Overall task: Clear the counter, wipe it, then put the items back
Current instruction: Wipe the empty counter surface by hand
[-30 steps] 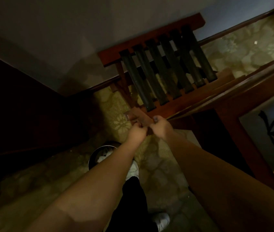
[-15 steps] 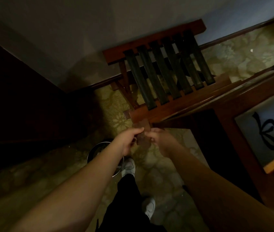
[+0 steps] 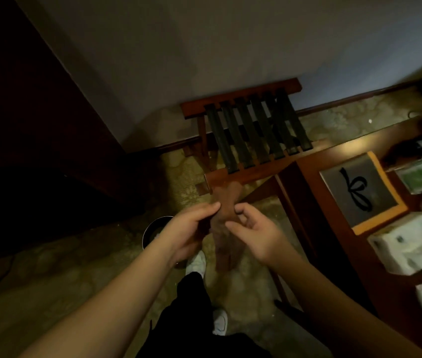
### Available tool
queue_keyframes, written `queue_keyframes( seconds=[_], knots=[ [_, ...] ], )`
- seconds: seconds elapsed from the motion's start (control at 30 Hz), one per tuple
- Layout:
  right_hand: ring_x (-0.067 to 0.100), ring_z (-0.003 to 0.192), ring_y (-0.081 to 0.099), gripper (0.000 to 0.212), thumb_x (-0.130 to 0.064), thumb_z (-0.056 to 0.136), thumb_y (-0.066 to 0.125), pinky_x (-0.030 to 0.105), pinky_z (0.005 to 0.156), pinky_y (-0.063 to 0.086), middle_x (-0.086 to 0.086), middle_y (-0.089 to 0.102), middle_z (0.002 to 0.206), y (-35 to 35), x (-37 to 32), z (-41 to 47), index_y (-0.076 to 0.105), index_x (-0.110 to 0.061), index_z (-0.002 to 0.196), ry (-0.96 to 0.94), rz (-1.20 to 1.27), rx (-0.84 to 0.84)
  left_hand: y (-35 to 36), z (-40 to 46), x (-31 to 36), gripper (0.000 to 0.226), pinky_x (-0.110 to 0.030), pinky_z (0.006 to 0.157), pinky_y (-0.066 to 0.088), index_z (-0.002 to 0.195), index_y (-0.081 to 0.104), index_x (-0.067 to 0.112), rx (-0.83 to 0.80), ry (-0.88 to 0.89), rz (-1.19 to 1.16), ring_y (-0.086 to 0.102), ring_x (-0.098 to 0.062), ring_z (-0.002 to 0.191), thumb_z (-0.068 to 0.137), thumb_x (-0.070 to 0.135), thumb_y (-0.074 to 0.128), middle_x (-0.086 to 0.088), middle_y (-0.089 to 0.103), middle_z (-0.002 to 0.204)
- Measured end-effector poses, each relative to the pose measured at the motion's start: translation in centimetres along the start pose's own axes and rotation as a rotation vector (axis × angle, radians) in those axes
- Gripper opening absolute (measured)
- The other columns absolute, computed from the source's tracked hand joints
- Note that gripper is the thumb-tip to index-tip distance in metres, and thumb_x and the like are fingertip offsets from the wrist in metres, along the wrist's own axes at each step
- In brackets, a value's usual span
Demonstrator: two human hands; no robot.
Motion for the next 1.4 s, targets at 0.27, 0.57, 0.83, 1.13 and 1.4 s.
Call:
queue_keyframes(
  seconds=[0.27, 0.57, 0.83, 1.13, 1.4],
  knots=[
    [0.015, 0.084, 0.071, 0.014, -0.021, 0.094, 0.056, 0.022, 0.067, 0.052, 0.002, 0.075, 0.091, 4.3, -0.9, -10.0, 0.068, -0.016, 0.1, 0.092, 0.058, -0.05, 2.9, -13.0, 1.5, 0.02, -0.035, 0.074, 0.055, 0.098, 0.074, 0.023, 0.181, 0.511, 0.156, 0.07, -0.026, 0.094, 0.088, 0.01, 0.062, -0.009, 0.073, 0.1],
    [0.034, 0.101, 0.065, 0.042, -0.032, 0.089, 0.052, 0.042, 0.083, 0.055, 0.023, 0.066, 0.113, 11.4, -5.8, -17.5, 0.069, -0.002, 0.111, 0.182, 0.66, -0.348, 8.2, -29.7, 1.9, 0.027, -0.015, 0.086, 0.042, 0.099, 0.074, 0.019, 0.379, 1.202, 1.358, 0.054, -0.009, 0.104, 0.08, 0.006, 0.061, 0.011, 0.061, 0.109],
    [0.034, 0.107, 0.064, 0.034, -0.016, 0.09, 0.054, 0.038, 0.079, 0.055, 0.023, 0.064, 0.119, 18.1, -10.9, -19.6, 0.061, -0.005, 0.122, 0.003, 0.447, -0.596, 4.4, -39.3, 1.7, 0.04, -0.017, 0.096, 0.04, 0.096, 0.074, 0.027, 0.556, 1.098, 1.239, 0.048, -0.007, 0.12, 0.077, 0.003, 0.049, 0.024, 0.057, 0.115],
    [0.029, 0.104, 0.066, 0.028, -0.008, 0.095, 0.048, 0.043, 0.09, 0.052, 0.012, 0.07, 0.111, 28.0, -14.7, -19.1, 0.064, -0.017, 0.116, -0.173, -0.031, -0.708, -5.3, -45.0, 1.4, 0.052, -0.038, 0.088, 0.054, 0.117, 0.062, 0.033, 0.705, 0.845, 0.387, 0.065, -0.014, 0.103, 0.07, 0.052, 0.07, 0.009, 0.068, 0.112],
    [0.017, 0.093, 0.07, 0.024, -0.011, 0.092, 0.057, 0.035, 0.08, 0.057, -0.001, 0.072, 0.1, 41.6, -15.8, -18.1, 0.066, -0.028, 0.108, -0.358, -0.296, -0.709, -15.4, -51.8, 3.0, 0.025, -0.036, 0.079, 0.057, 0.101, 0.065, 0.009, 0.77, 0.965, 0.168, 0.069, -0.027, 0.093, 0.079, 0.017, 0.073, -0.008, 0.072, 0.094]
  ],
)
Point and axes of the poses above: each hand's wrist, its own z-axis towards the middle knuckle, its own y-axis out of the palm, x = y × z, the point moved 6 cm from there along z, towards the middle knuckle
